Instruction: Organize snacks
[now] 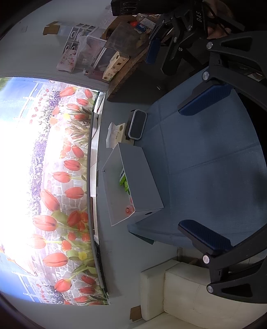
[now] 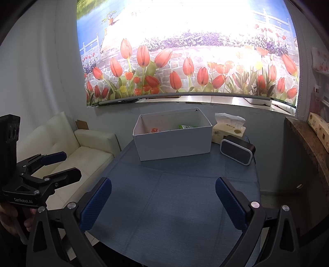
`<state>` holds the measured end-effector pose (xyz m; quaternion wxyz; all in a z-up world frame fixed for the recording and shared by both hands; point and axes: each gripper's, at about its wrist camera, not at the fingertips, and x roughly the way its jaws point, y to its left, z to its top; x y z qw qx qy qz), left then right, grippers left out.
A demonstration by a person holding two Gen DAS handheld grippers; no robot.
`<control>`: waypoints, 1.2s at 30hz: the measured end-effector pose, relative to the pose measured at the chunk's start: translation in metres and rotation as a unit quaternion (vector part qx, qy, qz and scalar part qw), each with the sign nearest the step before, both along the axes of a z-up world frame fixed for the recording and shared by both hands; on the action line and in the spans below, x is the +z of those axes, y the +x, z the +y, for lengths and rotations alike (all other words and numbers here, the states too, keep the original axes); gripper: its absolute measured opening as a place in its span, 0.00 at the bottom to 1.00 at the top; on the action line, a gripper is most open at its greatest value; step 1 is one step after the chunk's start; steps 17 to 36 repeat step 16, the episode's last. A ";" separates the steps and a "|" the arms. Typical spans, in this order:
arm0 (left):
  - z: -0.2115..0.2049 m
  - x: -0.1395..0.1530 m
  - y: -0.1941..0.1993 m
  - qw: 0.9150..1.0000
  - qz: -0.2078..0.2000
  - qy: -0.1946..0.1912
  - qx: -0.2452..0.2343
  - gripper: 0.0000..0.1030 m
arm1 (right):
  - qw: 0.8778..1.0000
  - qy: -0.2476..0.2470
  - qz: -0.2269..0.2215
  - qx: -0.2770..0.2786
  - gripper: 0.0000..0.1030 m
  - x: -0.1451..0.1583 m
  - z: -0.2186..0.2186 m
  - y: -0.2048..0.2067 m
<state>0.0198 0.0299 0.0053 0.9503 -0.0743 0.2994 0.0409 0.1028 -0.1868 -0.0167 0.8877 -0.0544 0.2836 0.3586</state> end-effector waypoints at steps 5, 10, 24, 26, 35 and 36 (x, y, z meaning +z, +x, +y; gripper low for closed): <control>0.000 0.000 0.001 1.000 0.001 0.001 0.000 1.00 | 1.000 0.000 -0.004 0.000 1.00 0.000 0.000 0.000; 0.000 0.001 0.000 1.000 -0.002 -0.001 -0.001 1.00 | 1.000 0.000 -0.003 0.001 1.00 0.000 -0.001 0.000; -0.005 0.003 -0.002 1.000 -0.010 0.005 -0.007 1.00 | 1.000 0.000 -0.001 0.001 1.00 -0.001 -0.001 -0.001; -0.005 0.003 -0.002 1.000 -0.010 0.005 -0.007 1.00 | 1.000 0.000 -0.001 0.001 1.00 -0.001 -0.001 -0.001; -0.005 0.003 -0.002 1.000 -0.010 0.005 -0.007 1.00 | 1.000 0.000 -0.001 0.001 1.00 -0.001 -0.001 -0.001; -0.005 0.003 -0.002 1.000 -0.010 0.005 -0.007 1.00 | 1.000 0.000 -0.001 0.001 1.00 -0.001 -0.001 -0.001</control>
